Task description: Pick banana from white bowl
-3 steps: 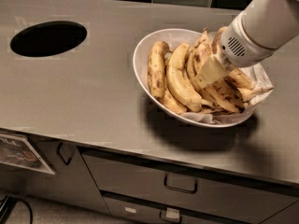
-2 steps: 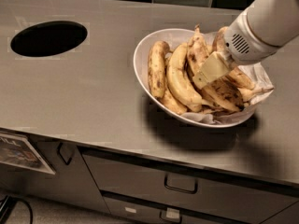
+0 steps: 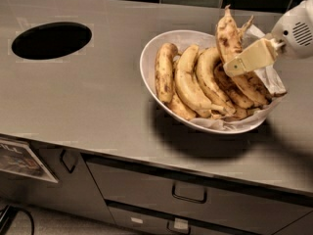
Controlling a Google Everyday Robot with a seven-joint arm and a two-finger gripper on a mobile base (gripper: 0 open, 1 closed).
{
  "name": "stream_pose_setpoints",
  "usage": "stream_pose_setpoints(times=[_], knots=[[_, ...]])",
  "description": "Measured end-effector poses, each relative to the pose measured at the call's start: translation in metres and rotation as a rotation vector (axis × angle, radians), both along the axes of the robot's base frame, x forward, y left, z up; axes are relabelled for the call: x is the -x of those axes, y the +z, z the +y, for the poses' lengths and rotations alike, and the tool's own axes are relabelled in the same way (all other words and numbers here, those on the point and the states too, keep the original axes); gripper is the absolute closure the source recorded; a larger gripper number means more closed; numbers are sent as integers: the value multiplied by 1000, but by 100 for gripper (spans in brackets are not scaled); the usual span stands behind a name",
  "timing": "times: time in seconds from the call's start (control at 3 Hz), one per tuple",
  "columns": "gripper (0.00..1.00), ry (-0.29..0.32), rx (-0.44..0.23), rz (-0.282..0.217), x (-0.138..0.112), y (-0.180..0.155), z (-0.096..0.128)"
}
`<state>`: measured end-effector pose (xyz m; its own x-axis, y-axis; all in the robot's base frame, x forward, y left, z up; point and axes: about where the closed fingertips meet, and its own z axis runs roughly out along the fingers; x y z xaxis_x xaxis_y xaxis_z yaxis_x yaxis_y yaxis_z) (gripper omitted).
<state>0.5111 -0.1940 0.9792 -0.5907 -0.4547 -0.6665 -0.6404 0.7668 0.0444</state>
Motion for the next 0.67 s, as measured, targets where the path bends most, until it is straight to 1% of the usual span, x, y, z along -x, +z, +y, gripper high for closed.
stream_pose_setpoints(times=[0.33, 0.67], knots=[[100, 117, -145, -21, 2, 11, -1], [100, 215, -236, -33, 8, 32, 8]])
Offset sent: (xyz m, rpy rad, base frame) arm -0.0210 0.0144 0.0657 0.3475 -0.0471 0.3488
